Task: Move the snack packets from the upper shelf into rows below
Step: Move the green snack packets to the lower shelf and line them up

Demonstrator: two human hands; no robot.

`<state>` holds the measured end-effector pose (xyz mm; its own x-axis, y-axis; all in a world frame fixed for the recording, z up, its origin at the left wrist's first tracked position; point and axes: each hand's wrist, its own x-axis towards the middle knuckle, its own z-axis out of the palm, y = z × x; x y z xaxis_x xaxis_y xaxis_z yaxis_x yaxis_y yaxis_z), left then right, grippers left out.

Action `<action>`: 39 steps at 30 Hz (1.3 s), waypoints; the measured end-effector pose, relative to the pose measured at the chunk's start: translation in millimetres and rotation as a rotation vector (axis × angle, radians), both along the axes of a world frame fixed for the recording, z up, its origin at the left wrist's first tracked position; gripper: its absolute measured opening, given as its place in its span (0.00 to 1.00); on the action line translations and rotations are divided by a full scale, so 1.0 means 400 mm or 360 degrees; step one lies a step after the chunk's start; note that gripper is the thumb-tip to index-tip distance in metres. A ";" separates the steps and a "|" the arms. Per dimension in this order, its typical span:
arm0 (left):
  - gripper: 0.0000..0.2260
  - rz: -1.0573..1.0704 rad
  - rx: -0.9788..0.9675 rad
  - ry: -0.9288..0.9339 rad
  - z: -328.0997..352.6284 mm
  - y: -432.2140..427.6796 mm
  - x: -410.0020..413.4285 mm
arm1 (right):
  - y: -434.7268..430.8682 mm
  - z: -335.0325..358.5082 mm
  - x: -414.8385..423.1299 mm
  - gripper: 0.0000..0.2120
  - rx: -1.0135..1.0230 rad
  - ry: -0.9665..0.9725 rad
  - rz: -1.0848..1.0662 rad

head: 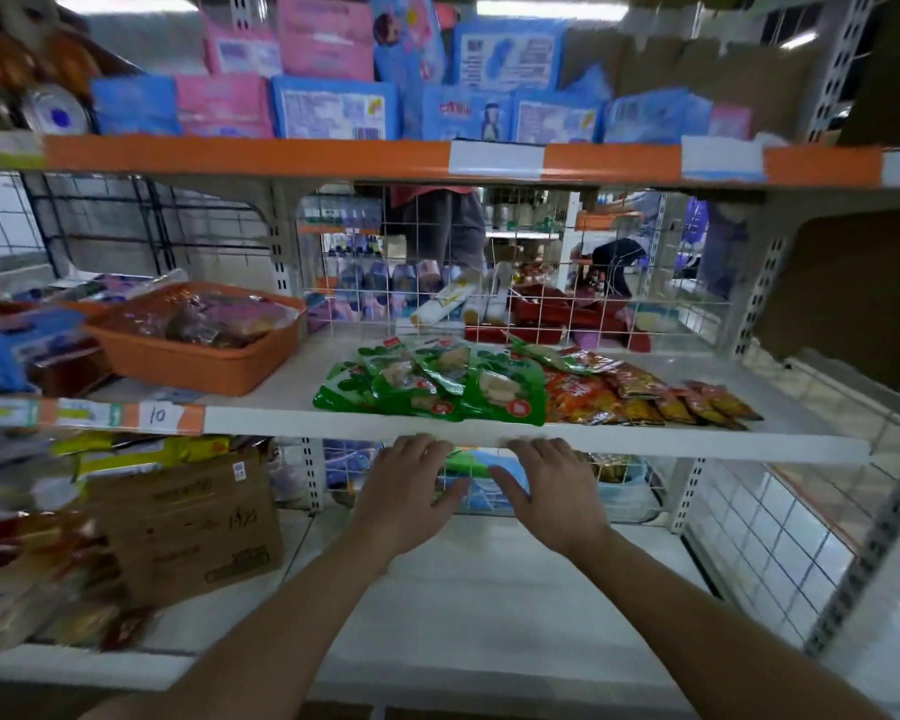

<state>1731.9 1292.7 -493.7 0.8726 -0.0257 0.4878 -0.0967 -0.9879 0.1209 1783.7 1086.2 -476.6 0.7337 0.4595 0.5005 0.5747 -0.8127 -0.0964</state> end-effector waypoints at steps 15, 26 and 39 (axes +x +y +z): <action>0.16 0.0147 -0.0720 -0.0214 0.159 0.058 0.263 | 0.057 0.136 0.186 0.25 0.0321 0.0341 -0.0269; 0.34 0.0644 -0.1008 0.0183 0.182 0.072 0.412 | 0.083 0.166 0.299 0.49 0.0562 0.0839 -0.0380; 0.28 0.0405 -0.1581 0.0119 0.210 0.121 0.380 | 0.060 0.180 0.316 0.28 0.0835 0.1053 -0.0292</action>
<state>1883.9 1341.2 -409.6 0.8248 0.5496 0.1325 0.1426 -0.4291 0.8919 1910.0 1110.3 -404.7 0.9892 0.1342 0.0587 0.1321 -0.6437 -0.7538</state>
